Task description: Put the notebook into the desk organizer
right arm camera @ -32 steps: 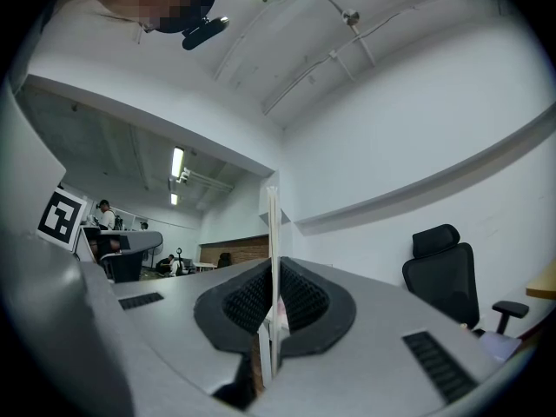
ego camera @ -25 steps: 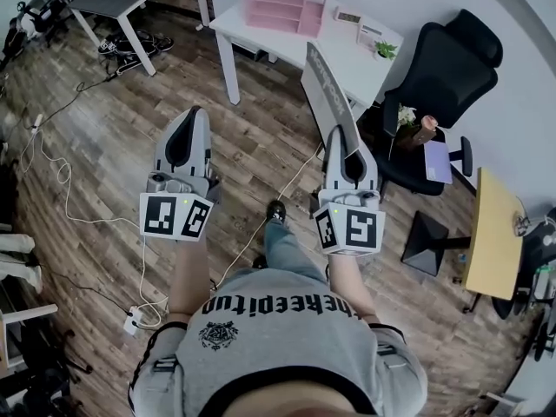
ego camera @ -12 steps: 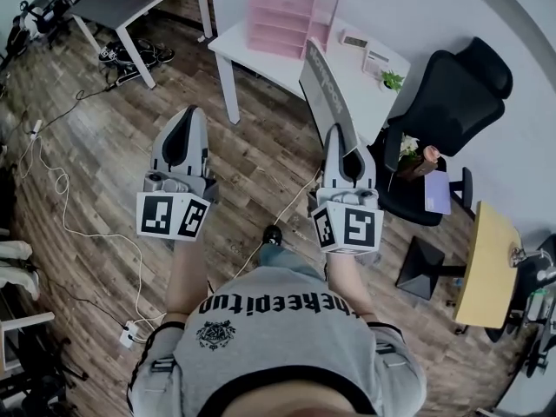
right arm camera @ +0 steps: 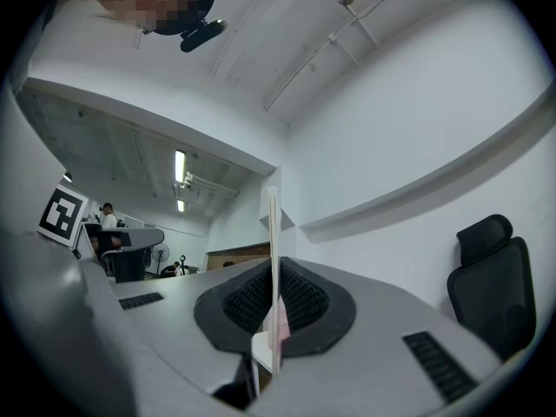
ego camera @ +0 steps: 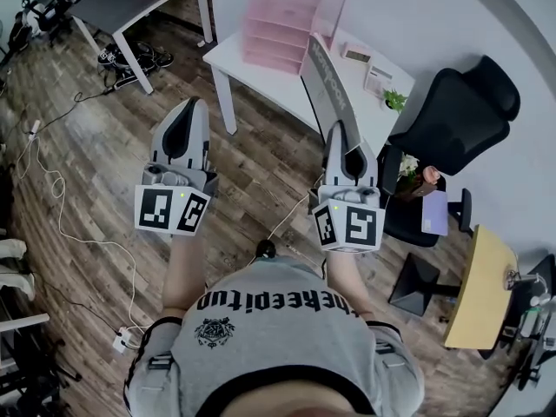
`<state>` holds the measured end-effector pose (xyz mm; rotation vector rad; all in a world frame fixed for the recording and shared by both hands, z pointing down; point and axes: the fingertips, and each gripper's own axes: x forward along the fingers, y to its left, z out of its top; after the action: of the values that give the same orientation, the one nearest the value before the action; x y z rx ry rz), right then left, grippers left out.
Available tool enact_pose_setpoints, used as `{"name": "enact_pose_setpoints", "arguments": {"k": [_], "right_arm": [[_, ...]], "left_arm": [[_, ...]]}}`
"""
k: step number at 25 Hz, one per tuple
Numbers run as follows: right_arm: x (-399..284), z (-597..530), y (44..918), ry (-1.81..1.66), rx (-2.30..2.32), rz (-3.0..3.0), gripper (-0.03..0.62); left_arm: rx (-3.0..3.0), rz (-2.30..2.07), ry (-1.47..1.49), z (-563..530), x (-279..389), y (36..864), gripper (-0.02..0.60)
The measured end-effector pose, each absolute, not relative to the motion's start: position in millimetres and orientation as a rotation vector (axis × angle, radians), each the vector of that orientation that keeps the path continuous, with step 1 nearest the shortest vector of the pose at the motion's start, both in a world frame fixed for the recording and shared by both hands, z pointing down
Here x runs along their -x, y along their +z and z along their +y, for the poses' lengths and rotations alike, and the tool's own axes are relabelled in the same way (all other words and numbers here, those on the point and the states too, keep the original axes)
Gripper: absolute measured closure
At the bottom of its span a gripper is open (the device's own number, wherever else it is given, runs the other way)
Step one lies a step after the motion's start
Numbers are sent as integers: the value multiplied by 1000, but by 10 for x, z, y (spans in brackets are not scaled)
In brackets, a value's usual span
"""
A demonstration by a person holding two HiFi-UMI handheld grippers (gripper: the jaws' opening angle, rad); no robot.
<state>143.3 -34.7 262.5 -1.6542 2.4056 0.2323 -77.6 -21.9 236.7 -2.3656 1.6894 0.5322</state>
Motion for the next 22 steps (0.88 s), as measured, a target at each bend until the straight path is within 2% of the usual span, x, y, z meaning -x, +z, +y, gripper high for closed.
{"name": "enact_pose_setpoints", "arguments": {"k": [22], "right_arm": [[-1533, -1357, 2847, 189, 1678, 2412, 585]], "left_arm": [[2409, 1675, 524, -1269, 615, 2534, 577]]}}
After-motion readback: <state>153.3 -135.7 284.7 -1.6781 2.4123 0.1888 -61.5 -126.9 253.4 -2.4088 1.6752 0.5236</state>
